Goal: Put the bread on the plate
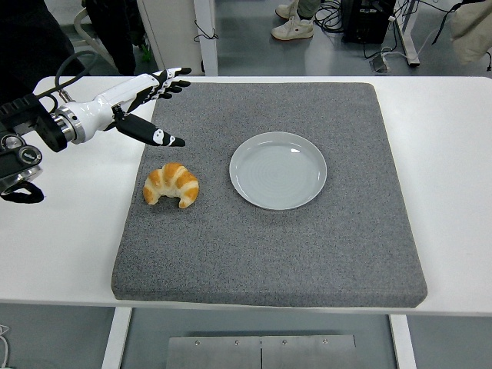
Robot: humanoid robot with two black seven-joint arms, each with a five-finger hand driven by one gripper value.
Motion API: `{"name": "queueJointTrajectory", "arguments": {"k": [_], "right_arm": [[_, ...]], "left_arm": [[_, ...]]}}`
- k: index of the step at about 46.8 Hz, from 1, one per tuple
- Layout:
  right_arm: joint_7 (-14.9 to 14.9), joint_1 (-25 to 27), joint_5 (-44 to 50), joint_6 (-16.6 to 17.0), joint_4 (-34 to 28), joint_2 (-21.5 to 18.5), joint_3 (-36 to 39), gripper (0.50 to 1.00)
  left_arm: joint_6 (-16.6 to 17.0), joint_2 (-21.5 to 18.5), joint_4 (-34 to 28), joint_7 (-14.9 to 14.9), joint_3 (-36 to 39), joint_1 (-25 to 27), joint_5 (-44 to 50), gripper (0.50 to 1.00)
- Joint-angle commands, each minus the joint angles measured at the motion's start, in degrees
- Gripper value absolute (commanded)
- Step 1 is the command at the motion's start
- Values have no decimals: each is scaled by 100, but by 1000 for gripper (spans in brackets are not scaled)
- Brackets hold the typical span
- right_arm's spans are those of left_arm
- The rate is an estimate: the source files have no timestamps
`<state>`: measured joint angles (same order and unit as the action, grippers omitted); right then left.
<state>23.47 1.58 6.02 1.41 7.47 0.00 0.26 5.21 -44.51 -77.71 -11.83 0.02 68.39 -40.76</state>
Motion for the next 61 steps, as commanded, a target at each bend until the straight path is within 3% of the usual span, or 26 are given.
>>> {"name": "queueJointTrajectory", "arguments": {"k": [1,8,17,33,49,61], "right_arm": [[-1,0,5,-1,9,0,1,1000],[-1,0,5,-1,9,0,0,1000],[-1,0,5,-1,9,0,0,1000],[-1,0,5,-1,9,0,0,1000],[-1,0,5,-1,9,0,27,1000],[-1,0,5,-1,9,0,18,1000]], "left_arm": [[-20,-101,-104,-4,95,7,-195,958],[-37,-303,-324,-47,253,-10,-924,958],[-20,-470,-368,-531,324,-98,-1883,958],[332,-444,-236,-557,324,-537,-2103,952],[859,224,643,-627,315,-915,-2226,943],[921,479,757,-672,315,-1012,-2217,942]]}}
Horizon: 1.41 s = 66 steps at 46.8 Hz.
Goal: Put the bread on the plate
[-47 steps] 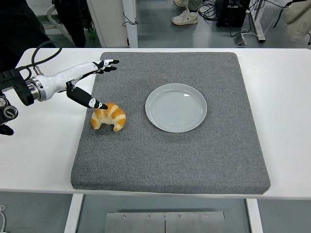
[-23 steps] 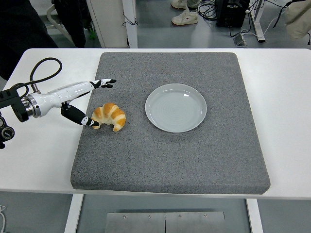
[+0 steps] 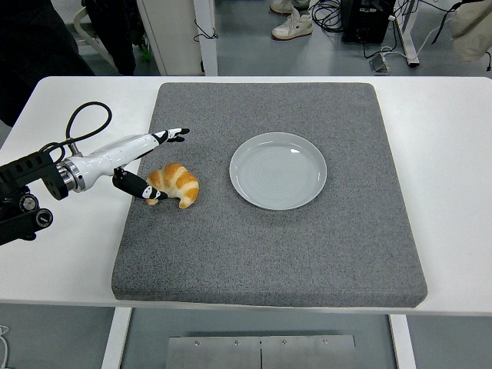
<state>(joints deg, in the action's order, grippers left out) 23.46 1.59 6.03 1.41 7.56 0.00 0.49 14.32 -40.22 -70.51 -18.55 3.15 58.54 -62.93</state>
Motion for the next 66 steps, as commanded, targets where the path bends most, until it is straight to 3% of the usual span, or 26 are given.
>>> {"name": "queueJointTrajectory", "arguments": {"k": [1,15,36,52,59,66], "right_arm": [[0,-1,4,0,0,0,-5,1000],[0,-1,4,0,0,0,-14,1000],[0,-1,4,-9,-9,0,-23,1000],[0,-1,4,-9,-18,0,-23,1000],[0,-1,-5,-9,-9,0,-23,1000],[0,-1,4,-9,-9,0,-23,1000]], "left_arm": [[9,67,55,1,2,-36,0,942],[88,102,160,-34,2,-124,17,937],[97,515,573,-105,-25,-247,97,919],[97,515,573,-87,-25,-238,132,690],[44,472,547,-148,-16,-203,140,504],[44,445,547,-351,10,-177,149,500]]}}
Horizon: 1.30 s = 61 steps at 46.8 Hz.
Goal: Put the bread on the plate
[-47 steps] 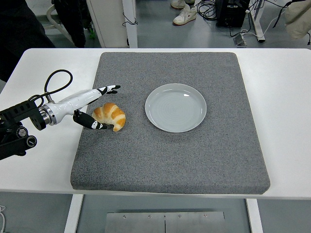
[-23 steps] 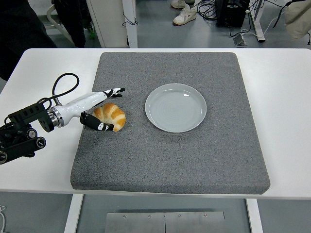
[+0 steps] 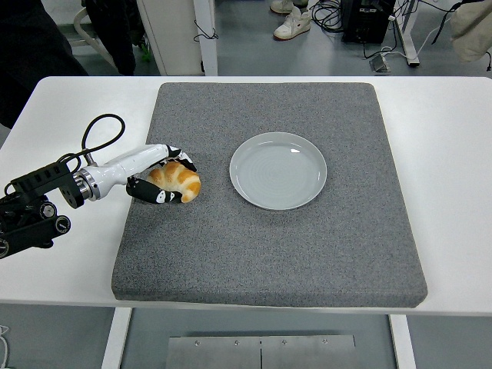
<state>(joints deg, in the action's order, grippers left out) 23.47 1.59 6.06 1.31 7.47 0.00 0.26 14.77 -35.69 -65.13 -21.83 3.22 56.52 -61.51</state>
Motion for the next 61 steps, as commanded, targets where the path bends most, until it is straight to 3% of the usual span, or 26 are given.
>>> {"name": "queueJointTrajectory", "arguments": {"k": [1,21,29,38,54,61], "right_arm": [[0,0,1,1,0,0,0,1000],[0,0,1,1,0,0,0,1000],[0,0,1,1,0,0,0,1000],[0,0,1,1,9,0,9,1000],[0,0,1,1,0,0,9,1000],[0,0,1,1,9,0,9,1000]], "left_arm": [[0,-8,9,-23,3,35,8,500],[-106,-192,325,-41,-23,342,315,500],[-431,-465,413,-76,-50,711,473,500],[-484,-632,484,-58,-24,1168,570,500],[-949,-535,704,55,-15,2337,579,500],[-1117,-132,835,258,-6,2803,588,500]]}}
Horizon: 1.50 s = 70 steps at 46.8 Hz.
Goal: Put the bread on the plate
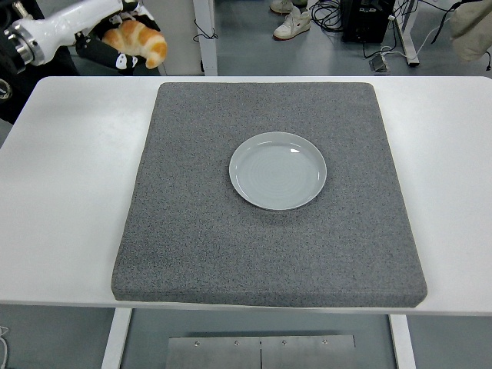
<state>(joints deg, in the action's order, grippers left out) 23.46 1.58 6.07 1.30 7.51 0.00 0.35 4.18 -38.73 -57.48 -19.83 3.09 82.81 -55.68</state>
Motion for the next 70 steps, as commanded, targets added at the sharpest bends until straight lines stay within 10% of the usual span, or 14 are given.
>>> {"name": "queueJointTrajectory", "arguments": {"k": [1,33,70], "right_arm": [[0,0,0,1,5,0,0,1000],[0,0,0,1,5,0,0,1000],[0,0,-9,1,5,0,-9,1000]], "left_arm": [[-75,243,105,67,-2,218,5,500],[171,3143,1564,-249,42,-572,-74,500],[795,3645,1819,-829,1088,-1320,-83,500]]}}
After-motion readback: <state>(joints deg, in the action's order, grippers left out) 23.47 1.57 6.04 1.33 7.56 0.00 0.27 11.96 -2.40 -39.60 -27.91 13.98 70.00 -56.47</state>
